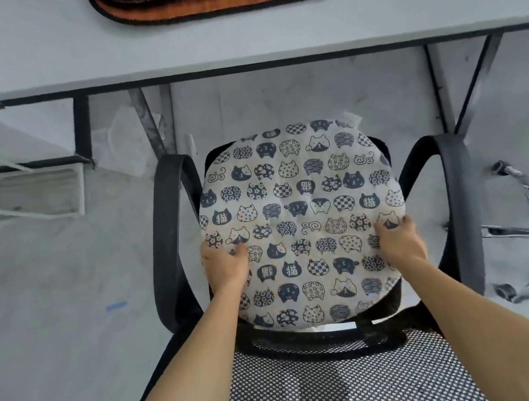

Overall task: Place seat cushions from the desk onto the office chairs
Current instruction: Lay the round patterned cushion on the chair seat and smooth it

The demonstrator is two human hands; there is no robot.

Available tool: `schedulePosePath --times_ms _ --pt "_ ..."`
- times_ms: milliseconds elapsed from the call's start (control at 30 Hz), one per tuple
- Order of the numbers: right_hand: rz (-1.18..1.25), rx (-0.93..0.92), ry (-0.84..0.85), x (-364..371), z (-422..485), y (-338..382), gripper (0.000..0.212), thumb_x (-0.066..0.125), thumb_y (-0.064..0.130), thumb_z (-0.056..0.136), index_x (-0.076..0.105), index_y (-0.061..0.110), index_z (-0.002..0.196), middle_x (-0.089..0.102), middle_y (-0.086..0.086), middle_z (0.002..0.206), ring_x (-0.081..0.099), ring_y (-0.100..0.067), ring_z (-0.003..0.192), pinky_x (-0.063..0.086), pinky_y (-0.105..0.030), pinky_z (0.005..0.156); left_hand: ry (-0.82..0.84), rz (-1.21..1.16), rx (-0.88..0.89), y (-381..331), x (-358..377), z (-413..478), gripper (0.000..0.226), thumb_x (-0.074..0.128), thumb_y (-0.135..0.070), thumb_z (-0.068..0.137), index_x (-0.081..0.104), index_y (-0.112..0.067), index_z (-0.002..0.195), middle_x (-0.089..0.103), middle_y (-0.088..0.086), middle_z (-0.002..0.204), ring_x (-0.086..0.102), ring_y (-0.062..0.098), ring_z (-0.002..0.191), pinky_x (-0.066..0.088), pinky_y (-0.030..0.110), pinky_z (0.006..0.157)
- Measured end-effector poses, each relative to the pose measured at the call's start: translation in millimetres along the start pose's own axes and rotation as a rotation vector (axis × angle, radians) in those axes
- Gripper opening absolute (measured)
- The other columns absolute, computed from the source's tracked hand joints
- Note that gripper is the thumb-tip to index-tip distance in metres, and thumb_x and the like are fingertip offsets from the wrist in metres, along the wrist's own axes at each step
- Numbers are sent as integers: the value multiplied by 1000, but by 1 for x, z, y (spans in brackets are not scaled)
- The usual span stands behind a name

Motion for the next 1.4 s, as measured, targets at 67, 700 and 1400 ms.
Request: schedulePosePath --times_ms 67,700,1400 --pt "8 38 -26 0 -2 -6 57 52 40 100 29 14 145 45 -18 142 50 -43 124 46 -53 97 15 -35 -84 14 2 3 77 72 -44 85 30 -7 139 51 17 138 54 39 121 46 44 99" --pt "33 118 36 23 -7 -41 59 50 41 99 28 18 148 48 -16 141 49 -42 125 46 -55 102 68 65 -117 39 0 -2 74 65 -55 87 29 -11 135 56 17 131 57 41 114 48 48 95" --pt "26 27 28 26 5 -32 58 46 41 101 28 18 151 46 -14 146 50 -42 126 47 -50 98 -10 33 -23 40 5 3 68 60 -54 90 26 -19 138 56 13 129 58 39 110 41 39 76"
Point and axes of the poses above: each hand's wrist, its own z-axis towards the middle knuckle, its own x-axis out of the palm, y = z × x, the point moved 10 cm from there along z, towards the middle knuckle
